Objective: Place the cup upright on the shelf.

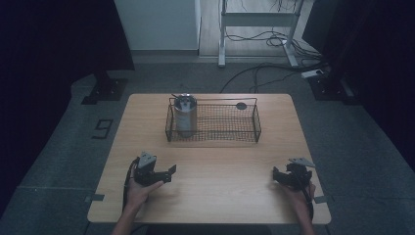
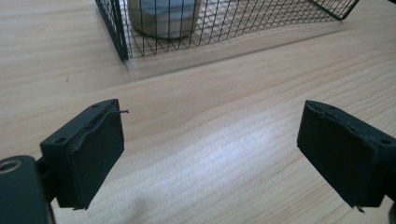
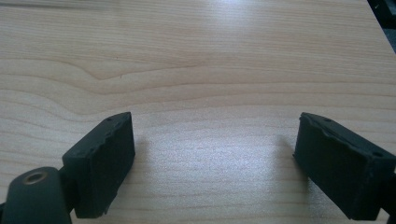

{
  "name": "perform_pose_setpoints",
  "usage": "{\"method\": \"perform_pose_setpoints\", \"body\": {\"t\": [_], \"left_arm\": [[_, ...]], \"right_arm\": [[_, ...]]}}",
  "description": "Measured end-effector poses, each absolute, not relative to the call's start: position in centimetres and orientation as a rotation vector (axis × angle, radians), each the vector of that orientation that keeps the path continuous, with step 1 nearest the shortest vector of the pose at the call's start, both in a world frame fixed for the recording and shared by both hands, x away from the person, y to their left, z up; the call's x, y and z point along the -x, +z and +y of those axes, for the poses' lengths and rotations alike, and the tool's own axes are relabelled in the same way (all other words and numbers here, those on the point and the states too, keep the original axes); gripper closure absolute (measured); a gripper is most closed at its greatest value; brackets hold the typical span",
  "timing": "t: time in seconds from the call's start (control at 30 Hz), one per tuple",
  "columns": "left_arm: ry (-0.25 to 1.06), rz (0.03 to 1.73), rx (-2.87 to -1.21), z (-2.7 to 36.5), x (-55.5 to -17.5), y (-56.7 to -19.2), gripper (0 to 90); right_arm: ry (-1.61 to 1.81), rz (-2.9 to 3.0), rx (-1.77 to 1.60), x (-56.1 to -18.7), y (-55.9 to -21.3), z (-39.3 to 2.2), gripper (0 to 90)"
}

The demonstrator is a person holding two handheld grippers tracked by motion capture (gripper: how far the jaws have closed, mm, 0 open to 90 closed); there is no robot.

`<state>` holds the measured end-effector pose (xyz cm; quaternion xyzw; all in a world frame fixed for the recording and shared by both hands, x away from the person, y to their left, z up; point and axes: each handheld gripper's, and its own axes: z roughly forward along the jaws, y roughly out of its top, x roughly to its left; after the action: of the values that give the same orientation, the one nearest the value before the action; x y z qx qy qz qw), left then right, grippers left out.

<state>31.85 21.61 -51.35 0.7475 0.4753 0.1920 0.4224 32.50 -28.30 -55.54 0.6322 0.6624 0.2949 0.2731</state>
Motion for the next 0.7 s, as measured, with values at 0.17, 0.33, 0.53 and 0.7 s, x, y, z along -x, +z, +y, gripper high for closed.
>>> {"method": "perform_pose_setpoints", "body": {"t": [0.17, 0.33, 0.53, 0.7], "left_arm": [[0.480, 1.197, -1.884, 21.7, -31.5, -52.0, 7.8], [0.479, 1.212, -1.896, 21.7, -31.2, -52.9, 7.9], [0.479, 1.227, -1.915, 21.7, -31.2, -53.5, 8.4], [0.478, 1.225, -1.911, 21.7, -31.2, -53.4, 8.4]], "right_arm": [[0.792, 1.780, -1.703, -32.5, -55.5, -28.3, 12.0], [0.791, 1.777, -1.704, -32.5, -55.5, -28.3, 12.1], [0.791, 1.777, -1.704, -32.5, -55.5, -28.3, 12.1], [0.791, 1.777, -1.704, -32.5, -55.5, -28.3, 12.1]]}}
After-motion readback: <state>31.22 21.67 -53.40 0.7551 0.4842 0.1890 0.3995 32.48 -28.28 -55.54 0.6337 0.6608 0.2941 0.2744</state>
